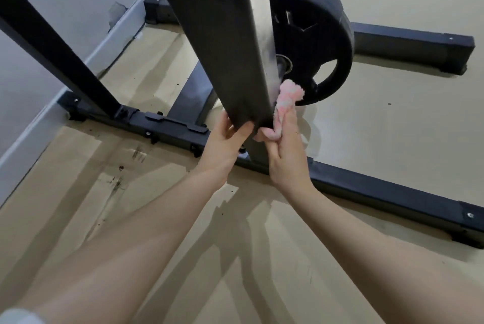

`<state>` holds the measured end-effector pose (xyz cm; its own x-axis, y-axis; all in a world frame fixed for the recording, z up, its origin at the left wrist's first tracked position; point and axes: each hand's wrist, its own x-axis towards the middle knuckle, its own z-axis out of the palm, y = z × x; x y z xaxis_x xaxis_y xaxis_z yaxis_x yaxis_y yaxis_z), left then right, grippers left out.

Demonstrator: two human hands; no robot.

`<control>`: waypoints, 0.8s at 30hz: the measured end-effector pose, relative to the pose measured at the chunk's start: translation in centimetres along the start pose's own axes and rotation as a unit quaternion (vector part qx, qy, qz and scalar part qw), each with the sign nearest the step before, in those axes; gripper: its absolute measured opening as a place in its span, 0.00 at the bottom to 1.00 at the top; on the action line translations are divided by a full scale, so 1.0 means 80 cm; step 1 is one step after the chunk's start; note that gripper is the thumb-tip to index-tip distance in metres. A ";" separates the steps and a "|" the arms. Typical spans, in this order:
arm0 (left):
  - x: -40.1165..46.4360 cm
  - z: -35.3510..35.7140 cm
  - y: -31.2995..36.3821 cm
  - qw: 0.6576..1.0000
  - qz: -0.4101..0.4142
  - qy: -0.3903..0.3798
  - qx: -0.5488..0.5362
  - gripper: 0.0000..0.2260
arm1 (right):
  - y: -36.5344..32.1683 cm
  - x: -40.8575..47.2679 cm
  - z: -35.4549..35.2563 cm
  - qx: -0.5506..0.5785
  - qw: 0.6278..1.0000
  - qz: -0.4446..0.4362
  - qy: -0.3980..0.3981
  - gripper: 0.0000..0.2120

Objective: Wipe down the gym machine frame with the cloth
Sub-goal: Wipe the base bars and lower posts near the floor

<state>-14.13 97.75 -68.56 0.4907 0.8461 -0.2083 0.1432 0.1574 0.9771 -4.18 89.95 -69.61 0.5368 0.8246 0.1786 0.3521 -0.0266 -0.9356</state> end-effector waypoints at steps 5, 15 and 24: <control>-0.010 0.013 0.030 0.991 0.045 0.121 -0.029 0.08 | -0.006 0.003 -0.008 -0.127 0.992 0.007 -0.008 0.23; -0.024 0.016 0.052 0.992 -0.012 0.116 -0.052 0.19 | -0.113 0.050 -0.024 -0.082 0.989 -0.121 0.009 0.24; -0.029 0.010 0.126 0.988 -0.054 0.133 -0.052 0.27 | -0.175 0.075 -0.043 -0.075 0.972 -0.218 -0.037 0.28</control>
<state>-13.11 96.95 -58.29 0.2330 0.9232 -0.3056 0.0863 0.2934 0.9521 -3.21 93.32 -54.39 0.2573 0.8145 0.5200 0.6439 0.2567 -0.7208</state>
